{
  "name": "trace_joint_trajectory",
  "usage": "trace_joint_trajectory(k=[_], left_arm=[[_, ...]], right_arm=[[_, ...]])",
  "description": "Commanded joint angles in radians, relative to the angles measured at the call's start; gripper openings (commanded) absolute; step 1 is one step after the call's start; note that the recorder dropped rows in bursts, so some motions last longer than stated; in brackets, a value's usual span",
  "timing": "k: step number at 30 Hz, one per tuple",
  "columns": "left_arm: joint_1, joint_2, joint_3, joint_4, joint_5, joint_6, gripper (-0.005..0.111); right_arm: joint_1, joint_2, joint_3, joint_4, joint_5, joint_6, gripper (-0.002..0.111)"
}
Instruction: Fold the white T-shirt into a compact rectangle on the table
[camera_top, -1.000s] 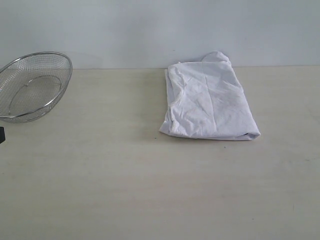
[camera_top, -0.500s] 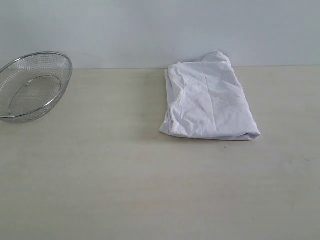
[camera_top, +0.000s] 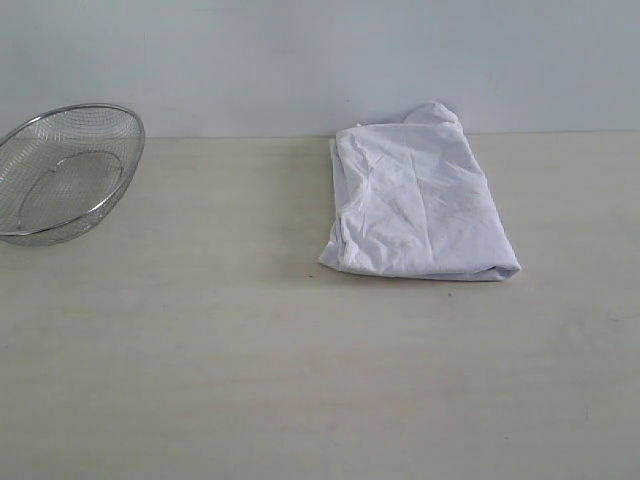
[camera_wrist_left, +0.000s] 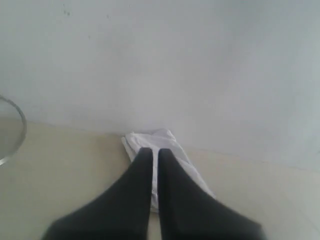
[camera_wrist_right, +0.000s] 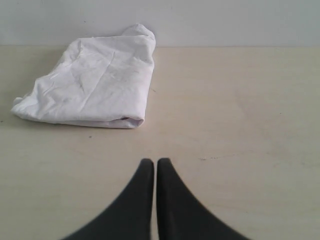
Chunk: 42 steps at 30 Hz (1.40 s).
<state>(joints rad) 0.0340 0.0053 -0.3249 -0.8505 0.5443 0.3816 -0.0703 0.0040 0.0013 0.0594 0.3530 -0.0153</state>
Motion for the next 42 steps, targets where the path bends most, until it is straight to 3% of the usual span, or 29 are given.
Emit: trace_joint_trajectory(k=[1, 8, 15, 18, 20, 25, 27, 33, 42], left_arm=[[0.003, -0.005, 0.003, -0.014, 0.054, -0.163, 0.005], [0.005, -0.005, 0.071, 0.174, 0.000, -0.165, 0.005], [0.015, -0.005, 0.246, 0.394, -0.341, -0.165, 0.005], [0.031, -0.005, 0.311, 0.460, -0.398, -0.177, 0.005], [0.038, -0.005, 0.325, 0.470, -0.421, -0.257, 0.005], [0.042, -0.005, 0.325, 0.481, -0.420, -0.680, 0.005], [0.042, -0.005, 0.325, 0.540, -0.418, -0.744, 0.005], [0.042, -0.005, 0.325, 0.931, -0.385, -0.730, 0.005], [0.042, -0.005, 0.325, 0.879, -0.303, -0.403, 0.005]], right_arm=[[0.000, -0.004, -0.001, -0.006, -0.005, -0.002, 0.000], [0.000, -0.004, -0.001, -0.006, -0.005, -0.002, 0.000], [0.000, -0.004, -0.001, -0.006, -0.012, 0.002, 0.000], [0.000, -0.004, -0.001, -0.006, -0.012, 0.002, 0.000], [0.000, -0.004, -0.001, -0.006, -0.012, 0.002, 0.000], [0.000, -0.004, -0.001, -0.006, -0.012, 0.005, 0.000], [0.000, -0.004, -0.001, -0.006, -0.012, 0.005, 0.000], [0.000, -0.004, -0.001, -0.006, -0.012, 0.005, 0.000], [0.000, -0.004, -0.001, -0.006, -0.012, 0.007, 0.000]])
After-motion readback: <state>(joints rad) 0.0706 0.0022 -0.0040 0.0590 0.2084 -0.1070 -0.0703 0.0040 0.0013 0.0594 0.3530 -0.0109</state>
